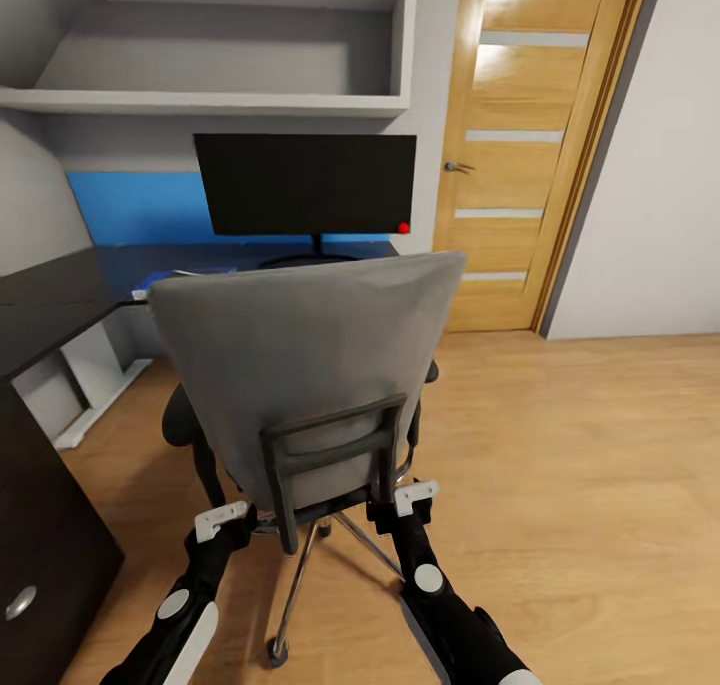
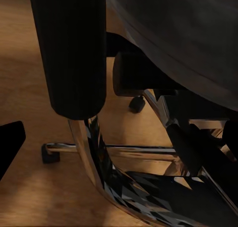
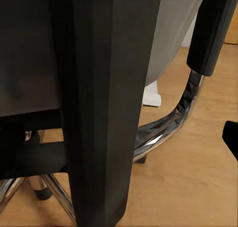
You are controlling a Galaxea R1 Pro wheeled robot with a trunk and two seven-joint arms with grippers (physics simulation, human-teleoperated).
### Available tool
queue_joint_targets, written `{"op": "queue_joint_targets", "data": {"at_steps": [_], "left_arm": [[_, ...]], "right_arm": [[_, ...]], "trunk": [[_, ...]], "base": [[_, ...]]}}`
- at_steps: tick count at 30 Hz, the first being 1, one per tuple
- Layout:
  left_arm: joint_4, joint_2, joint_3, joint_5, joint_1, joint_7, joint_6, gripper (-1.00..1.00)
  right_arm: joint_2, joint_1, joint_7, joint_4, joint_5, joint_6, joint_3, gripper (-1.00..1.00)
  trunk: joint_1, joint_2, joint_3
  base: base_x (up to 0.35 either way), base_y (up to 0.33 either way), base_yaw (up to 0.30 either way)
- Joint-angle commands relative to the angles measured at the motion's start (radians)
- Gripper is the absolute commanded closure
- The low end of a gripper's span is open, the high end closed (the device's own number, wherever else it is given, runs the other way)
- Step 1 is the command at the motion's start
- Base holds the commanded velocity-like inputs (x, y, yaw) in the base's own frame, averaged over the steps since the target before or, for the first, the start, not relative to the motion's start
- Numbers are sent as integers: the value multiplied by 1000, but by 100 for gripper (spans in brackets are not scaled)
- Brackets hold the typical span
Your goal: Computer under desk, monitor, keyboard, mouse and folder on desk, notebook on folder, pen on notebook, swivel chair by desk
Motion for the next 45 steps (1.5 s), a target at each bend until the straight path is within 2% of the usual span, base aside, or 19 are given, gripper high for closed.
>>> {"op": "queue_joint_targets", "data": {"at_steps": [1,25,31,45], "left_arm": [[0,2,-7,9,-1,8,-5,-100],[3,3,-6,10,-1,7,-5,-100],[3,2,-7,10,-1,7,-5,-100],[3,3,-6,10,-1,7,-5,-100]], "right_arm": [[0,-1,-8,1,6,-1,2,-100],[0,-1,-9,1,6,-1,2,-100],[0,-1,-9,1,6,-1,2,-100],[0,-1,-9,1,6,-1,2,-100]], "trunk": [[0,0,-1],[0,0,-1],[0,0,-1],[0,0,-1]], "base": [[335,0,0],[316,0,0],[12,0,0],[-177,0,0]]}}
